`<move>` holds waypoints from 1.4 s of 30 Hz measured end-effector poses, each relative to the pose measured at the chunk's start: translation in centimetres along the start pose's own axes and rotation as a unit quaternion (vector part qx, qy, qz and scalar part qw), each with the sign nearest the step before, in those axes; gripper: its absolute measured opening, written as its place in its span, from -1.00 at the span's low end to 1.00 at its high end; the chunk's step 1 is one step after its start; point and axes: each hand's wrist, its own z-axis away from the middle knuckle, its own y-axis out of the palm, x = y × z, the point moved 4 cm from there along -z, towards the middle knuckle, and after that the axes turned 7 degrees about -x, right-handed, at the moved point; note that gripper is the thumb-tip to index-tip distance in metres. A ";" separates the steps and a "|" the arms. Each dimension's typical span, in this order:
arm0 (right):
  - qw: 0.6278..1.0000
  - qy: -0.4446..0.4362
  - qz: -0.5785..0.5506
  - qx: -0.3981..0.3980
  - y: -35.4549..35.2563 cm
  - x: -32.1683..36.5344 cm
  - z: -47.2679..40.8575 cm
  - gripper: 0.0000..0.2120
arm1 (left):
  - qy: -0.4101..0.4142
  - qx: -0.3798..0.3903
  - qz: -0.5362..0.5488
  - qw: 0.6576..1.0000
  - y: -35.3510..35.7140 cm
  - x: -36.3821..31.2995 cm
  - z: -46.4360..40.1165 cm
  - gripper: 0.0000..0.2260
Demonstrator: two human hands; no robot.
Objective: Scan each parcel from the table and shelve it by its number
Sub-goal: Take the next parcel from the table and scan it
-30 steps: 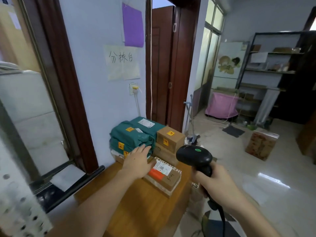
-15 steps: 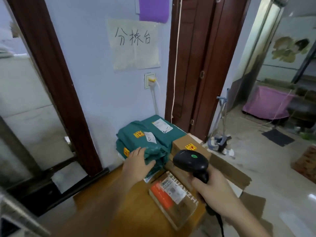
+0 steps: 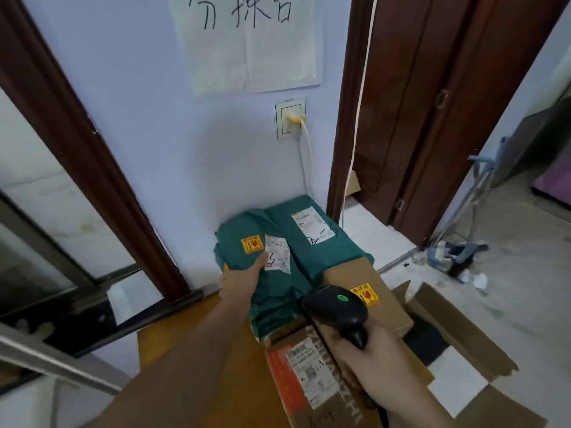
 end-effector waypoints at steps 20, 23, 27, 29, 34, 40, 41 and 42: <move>0.997 -0.013 -0.051 0.047 2.7 0.5 -4.6 -0.92 | -0.077 0.059 0.177 0.979 -3.9 0.9 3.9 -0.05; 0.998 -0.002 -0.048 0.049 3.1 0.4 -4.5 -0.93 | -0.071 0.097 0.155 0.981 -3.5 -0.2 4.0 -0.02; 0.997 0.015 -0.055 0.051 3.1 0.3 -4.2 -0.93 | -0.061 0.121 0.148 0.980 -3.0 -1.3 4.0 -0.23; 0.998 0.016 -0.047 0.043 3.1 0.2 -4.2 -0.93 | -0.055 0.121 0.140 0.981 -3.2 -1.4 3.7 -0.30; 0.998 0.018 -0.046 0.033 3.5 0.4 -4.0 -0.94 | -0.056 0.144 0.158 0.975 -4.3 -1.1 4.0 -0.28; 0.998 0.009 -0.061 -0.015 4.1 1.4 -3.4 -0.90 | -0.040 0.201 0.194 0.959 -5.2 1.2 5.1 -0.24; 0.998 0.002 -0.063 -0.026 4.1 1.7 -3.2 -0.90 | -0.036 0.214 0.196 0.956 -5.3 1.6 5.5 -0.29; 0.997 -0.005 -0.066 -0.036 4.2 2.0 -3.0 -0.89 | -0.030 0.228 0.200 0.953 -5.3 1.8 5.9 -0.34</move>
